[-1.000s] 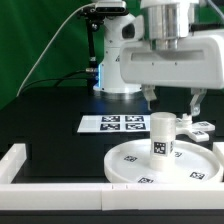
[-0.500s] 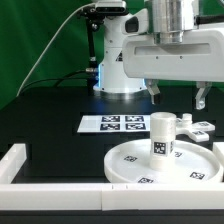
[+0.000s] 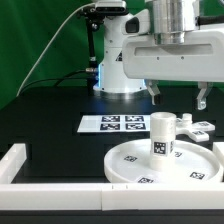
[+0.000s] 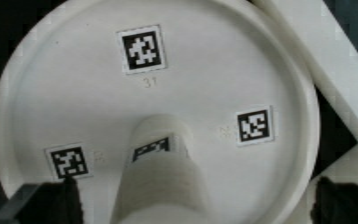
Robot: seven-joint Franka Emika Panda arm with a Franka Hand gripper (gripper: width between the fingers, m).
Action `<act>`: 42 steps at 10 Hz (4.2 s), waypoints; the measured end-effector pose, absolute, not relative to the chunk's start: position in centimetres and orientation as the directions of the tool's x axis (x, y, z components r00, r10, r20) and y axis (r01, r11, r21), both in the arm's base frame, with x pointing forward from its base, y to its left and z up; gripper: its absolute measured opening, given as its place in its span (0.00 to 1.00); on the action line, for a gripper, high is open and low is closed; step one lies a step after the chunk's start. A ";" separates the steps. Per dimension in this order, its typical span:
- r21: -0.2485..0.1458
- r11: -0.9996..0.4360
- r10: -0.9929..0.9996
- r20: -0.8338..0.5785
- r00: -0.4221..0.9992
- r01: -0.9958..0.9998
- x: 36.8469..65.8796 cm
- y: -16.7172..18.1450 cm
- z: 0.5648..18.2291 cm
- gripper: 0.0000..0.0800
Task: Assemble round table
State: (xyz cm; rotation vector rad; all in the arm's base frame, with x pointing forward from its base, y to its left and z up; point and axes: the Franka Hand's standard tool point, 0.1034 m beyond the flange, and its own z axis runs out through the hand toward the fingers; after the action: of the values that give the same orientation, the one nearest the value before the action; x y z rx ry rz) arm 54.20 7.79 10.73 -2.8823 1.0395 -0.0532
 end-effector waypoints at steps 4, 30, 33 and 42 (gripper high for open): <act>-0.055 -0.867 -0.496 0.003 0.868 -0.495 52.1 12.8 11.4 0.81; -0.022 -0.973 0.163 -0.770 0.617 0.229 42.6 15.2 6.2 0.81; 0.019 -0.962 0.149 -0.801 0.580 0.273 40.5 14.7 4.7 0.81; 0.085 -0.971 0.056 -0.833 0.551 0.226 39.4 14.0 3.6 0.81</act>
Offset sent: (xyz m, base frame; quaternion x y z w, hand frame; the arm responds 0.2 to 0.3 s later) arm 0.0000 0.0000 0.0000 0.0000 0.0000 0.0000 1.0000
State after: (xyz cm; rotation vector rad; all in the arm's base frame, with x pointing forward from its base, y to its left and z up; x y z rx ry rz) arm 39.45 14.02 3.55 -2.9234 -0.2681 1.5590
